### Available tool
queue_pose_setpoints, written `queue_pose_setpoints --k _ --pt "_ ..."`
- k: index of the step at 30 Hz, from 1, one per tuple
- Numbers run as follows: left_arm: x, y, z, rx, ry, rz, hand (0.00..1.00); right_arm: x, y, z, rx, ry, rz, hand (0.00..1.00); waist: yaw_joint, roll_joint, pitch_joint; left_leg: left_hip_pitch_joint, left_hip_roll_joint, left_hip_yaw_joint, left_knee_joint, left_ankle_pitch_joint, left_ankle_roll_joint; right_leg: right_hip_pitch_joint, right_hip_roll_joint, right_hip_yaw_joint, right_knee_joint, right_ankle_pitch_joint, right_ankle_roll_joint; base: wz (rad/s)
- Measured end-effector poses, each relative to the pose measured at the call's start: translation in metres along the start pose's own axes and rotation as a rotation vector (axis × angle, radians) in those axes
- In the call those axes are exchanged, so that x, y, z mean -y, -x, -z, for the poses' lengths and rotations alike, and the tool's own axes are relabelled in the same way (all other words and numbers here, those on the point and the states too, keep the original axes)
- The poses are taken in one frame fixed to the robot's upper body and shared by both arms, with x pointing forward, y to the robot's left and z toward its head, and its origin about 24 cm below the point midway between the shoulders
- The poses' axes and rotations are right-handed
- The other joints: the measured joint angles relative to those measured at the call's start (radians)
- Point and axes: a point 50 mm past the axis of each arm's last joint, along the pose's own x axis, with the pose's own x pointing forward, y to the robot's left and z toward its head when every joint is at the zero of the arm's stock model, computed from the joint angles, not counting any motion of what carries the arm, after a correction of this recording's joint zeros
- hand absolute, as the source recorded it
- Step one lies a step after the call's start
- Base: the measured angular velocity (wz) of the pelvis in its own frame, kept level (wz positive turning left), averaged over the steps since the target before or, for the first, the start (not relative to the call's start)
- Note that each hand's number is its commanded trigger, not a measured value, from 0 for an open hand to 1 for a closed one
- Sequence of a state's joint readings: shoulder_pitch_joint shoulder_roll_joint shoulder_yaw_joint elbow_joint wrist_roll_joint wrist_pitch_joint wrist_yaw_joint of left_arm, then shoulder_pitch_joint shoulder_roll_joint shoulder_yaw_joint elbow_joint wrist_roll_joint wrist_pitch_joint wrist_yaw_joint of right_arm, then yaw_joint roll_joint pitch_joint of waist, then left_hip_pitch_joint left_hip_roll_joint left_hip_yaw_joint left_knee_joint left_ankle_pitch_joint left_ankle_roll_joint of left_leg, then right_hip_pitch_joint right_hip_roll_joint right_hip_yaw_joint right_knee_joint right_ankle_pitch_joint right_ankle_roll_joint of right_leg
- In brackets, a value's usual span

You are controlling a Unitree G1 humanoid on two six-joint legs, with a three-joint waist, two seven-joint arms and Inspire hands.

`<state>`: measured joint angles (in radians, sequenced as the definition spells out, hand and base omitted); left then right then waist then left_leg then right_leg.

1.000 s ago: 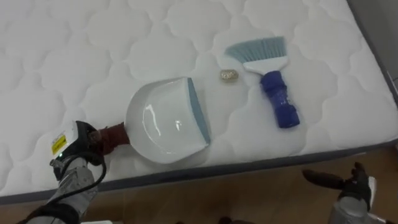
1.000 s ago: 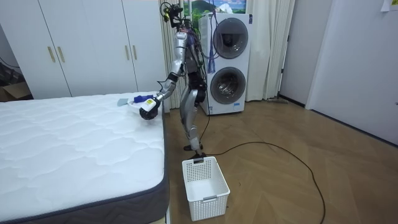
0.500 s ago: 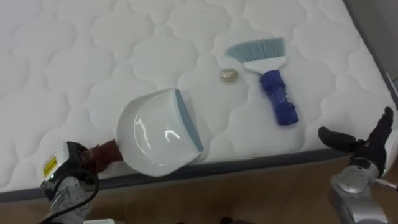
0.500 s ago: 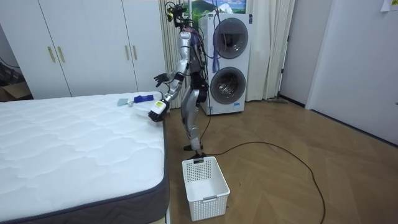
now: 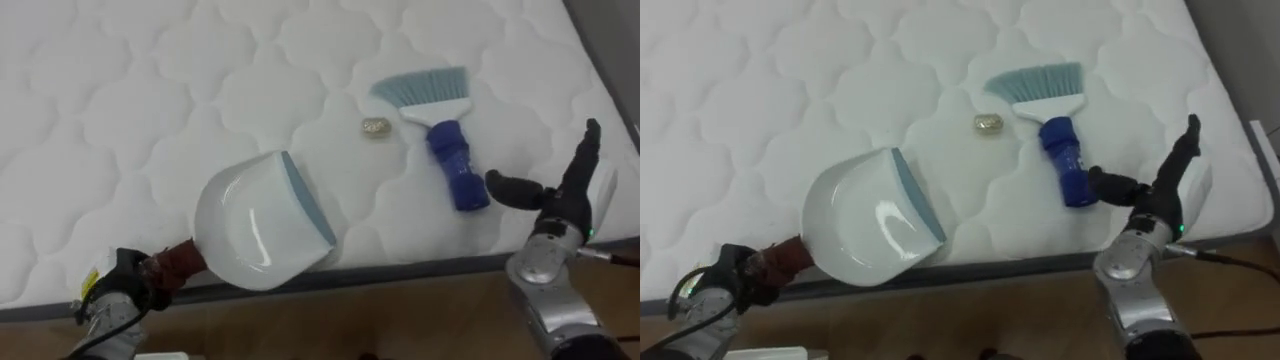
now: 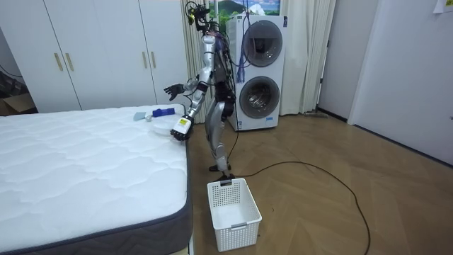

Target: Clean bed

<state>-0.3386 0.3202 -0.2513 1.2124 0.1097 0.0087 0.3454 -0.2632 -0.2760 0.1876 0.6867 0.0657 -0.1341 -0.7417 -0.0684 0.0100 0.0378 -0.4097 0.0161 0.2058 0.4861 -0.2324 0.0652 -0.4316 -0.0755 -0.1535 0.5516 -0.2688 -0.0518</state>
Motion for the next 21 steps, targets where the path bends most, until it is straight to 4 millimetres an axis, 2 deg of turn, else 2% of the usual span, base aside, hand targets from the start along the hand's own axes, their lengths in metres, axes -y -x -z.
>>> queue_pose_setpoints --k 3,5,10,16,21 --pt "-0.001 -0.002 -0.005 -0.001 -0.001 0.021 1.00 -0.001 0.000 0.004 -0.015 0.022 -0.009 0.00 0.012 0.013 0.0079 -0.012 0.000 -0.006 0.001 -0.002 -0.001 -0.010 -0.001 -0.008 0.005 0.000 -0.001 0.06" --pt "-0.001 -0.002 -0.008 0.004 0.001 0.028 1.00 -0.001 0.000 0.006 -0.024 0.031 -0.012 0.00 0.020 0.020 0.0080 -0.030 0.000 -0.008 0.003 -0.002 -0.001 -0.028 -0.002 -0.012 0.015 0.001 -0.002 0.06" --pt "-0.002 -0.004 -0.014 0.007 0.019 0.041 1.00 -0.011 0.001 0.004 -0.023 0.057 -0.095 0.00 0.037 0.020 0.0081 -0.067 0.002 -0.007 0.029 -0.001 -0.001 -0.063 -0.008 -0.018 0.037 -0.003 -0.009 0.02" --pt "-0.003 -0.005 -0.021 0.023 0.021 0.055 1.00 -0.018 -0.006 -0.006 -0.007 0.058 -0.150 0.00 0.050 0.016 0.0105 -0.069 0.003 -0.002 0.032 -0.001 -0.001 -0.060 -0.011 -0.023 0.031 -0.007 -0.007 0.02" --pt "-0.004 -0.005 -0.022 0.025 0.024 0.054 1.00 -0.018 -0.008 0.002 -0.050 0.072 -0.167 0.00 0.053 0.012 0.0144 -0.074 0.003 -0.003 0.038 -0.001 -0.001 -0.063 -0.014 -0.027 0.035 -0.010 -0.008 0.02"
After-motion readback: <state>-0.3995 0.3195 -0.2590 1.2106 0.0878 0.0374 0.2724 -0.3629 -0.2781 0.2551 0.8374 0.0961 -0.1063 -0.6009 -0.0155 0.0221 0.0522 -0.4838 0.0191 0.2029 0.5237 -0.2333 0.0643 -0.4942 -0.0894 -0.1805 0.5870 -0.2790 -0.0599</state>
